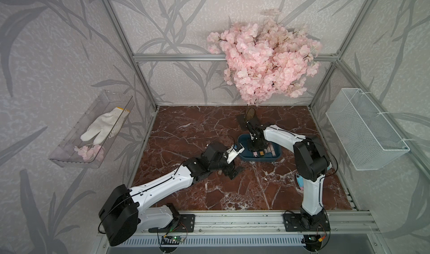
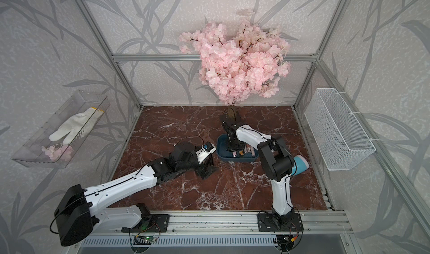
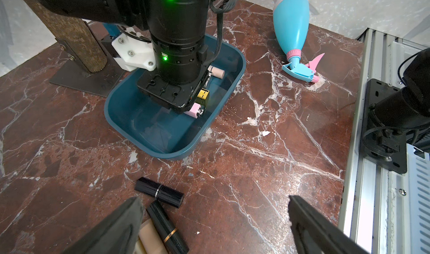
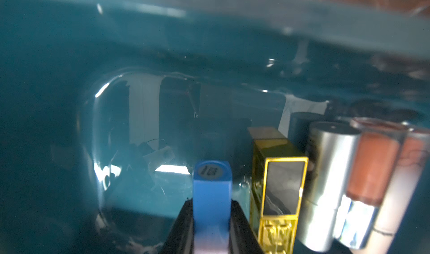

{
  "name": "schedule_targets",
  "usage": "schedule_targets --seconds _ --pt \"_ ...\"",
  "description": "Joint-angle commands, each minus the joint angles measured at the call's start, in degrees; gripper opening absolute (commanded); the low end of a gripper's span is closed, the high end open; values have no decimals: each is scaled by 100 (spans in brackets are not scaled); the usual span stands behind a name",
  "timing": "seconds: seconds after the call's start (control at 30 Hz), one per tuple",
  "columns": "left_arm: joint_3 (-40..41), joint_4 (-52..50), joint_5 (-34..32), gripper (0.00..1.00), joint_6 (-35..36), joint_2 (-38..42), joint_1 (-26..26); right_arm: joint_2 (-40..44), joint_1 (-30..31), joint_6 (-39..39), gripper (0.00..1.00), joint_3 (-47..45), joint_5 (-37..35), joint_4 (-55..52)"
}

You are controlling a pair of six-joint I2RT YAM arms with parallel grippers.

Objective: Put the lipstick into the storage box
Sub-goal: Place the lipstick in the storage box.

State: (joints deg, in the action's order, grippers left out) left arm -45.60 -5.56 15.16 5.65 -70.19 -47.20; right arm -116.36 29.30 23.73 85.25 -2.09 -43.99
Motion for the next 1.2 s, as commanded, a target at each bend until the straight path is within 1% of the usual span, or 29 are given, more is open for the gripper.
schedule_targets --seconds 0.0,0.57,0.9,1.17 --pt "-20 51 84 100 77 132 26 -66 -43 -76 19 171 -131 -31" --pt "128 -63 104 100 76 355 61 -260 -170 -219 20 220 -484 -114" --pt "166 -94 102 100 77 426 88 -257 -179 -225 29 159 -609 -163" --pt "245 -73 -25 100 -41 563 106 -125 -180 -207 33 89 -697 -178"
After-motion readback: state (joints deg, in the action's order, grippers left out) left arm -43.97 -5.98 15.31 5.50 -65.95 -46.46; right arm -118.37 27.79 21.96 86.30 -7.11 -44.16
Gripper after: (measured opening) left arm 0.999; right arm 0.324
